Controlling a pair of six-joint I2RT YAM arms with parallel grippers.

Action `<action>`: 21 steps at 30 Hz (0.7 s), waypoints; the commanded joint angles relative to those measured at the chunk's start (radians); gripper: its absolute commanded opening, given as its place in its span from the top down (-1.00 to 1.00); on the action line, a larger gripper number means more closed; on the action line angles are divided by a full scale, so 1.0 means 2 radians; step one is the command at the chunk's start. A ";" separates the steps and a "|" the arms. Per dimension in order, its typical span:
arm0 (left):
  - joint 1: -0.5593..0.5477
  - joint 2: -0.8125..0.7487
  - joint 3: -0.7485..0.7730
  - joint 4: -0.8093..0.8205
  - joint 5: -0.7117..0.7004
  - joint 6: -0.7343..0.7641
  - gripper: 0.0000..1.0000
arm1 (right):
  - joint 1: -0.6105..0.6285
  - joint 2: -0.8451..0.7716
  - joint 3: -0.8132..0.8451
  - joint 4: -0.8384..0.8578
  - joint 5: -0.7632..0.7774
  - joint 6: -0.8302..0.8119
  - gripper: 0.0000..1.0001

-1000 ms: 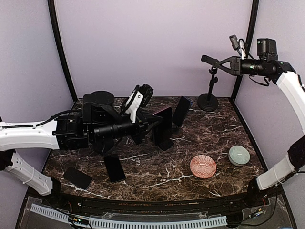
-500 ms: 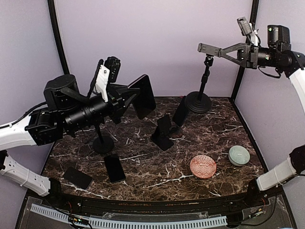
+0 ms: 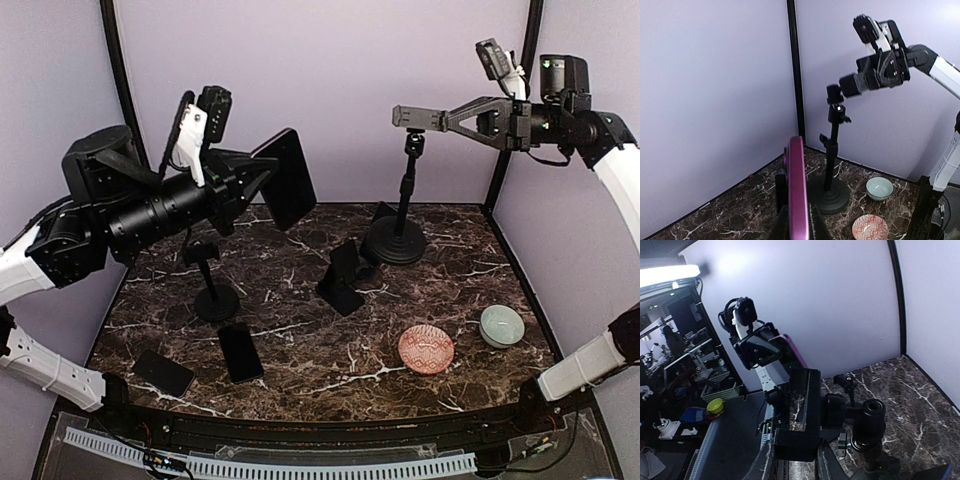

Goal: Place the phone on the phone stand

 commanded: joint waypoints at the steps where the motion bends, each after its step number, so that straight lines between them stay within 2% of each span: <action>1: -0.001 -0.005 0.075 -0.033 -0.022 0.009 1.00 | 0.045 -0.011 -0.019 0.111 -0.063 0.048 1.00; 7: -0.001 -0.014 0.072 -0.027 -0.027 0.015 1.00 | 0.121 0.004 -0.079 0.128 -0.045 0.050 1.00; 13: -0.001 -0.015 0.067 -0.007 -0.005 0.020 1.00 | 0.196 0.018 -0.128 0.117 0.035 -0.010 1.00; 17: -0.001 -0.021 0.067 0.006 0.017 0.021 1.00 | 0.228 0.040 -0.154 0.114 0.052 -0.040 1.00; 21: -0.002 -0.032 0.062 0.004 0.028 0.020 1.00 | 0.251 0.059 -0.150 0.064 0.108 -0.138 1.00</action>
